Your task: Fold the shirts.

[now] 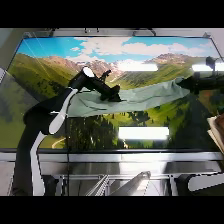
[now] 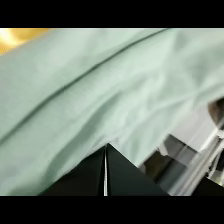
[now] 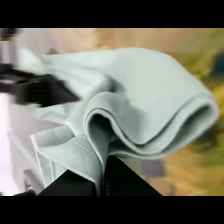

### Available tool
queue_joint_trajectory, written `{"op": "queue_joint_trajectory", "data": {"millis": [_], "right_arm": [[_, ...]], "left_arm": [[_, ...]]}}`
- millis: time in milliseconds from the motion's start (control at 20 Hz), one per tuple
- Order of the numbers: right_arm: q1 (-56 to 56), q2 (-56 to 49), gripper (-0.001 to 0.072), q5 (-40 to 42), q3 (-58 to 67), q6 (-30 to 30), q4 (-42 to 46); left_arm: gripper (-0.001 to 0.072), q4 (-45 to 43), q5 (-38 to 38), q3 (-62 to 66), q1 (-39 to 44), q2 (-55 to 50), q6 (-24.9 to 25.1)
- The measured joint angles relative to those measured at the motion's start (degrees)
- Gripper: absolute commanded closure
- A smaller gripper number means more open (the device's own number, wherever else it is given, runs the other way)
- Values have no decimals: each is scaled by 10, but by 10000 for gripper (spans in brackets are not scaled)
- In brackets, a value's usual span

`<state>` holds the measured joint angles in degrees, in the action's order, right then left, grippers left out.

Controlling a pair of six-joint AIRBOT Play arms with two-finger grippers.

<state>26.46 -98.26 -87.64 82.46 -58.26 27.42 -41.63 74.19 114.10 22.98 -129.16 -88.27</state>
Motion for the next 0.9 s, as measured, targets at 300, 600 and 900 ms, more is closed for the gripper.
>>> {"op": "queue_joint_trajectory", "data": {"millis": [300,600,900], "right_arm": [[-24,76,690,-79,17,-30,-85],[-151,105,690,-32,19,-68,-117],[-371,59,690,189,19,-78,-100]], "left_arm": [[702,37,-38,30,50,-37,-39],[704,337,83,30,-12,21,98],[703,481,223,29,-168,213,167]]}}
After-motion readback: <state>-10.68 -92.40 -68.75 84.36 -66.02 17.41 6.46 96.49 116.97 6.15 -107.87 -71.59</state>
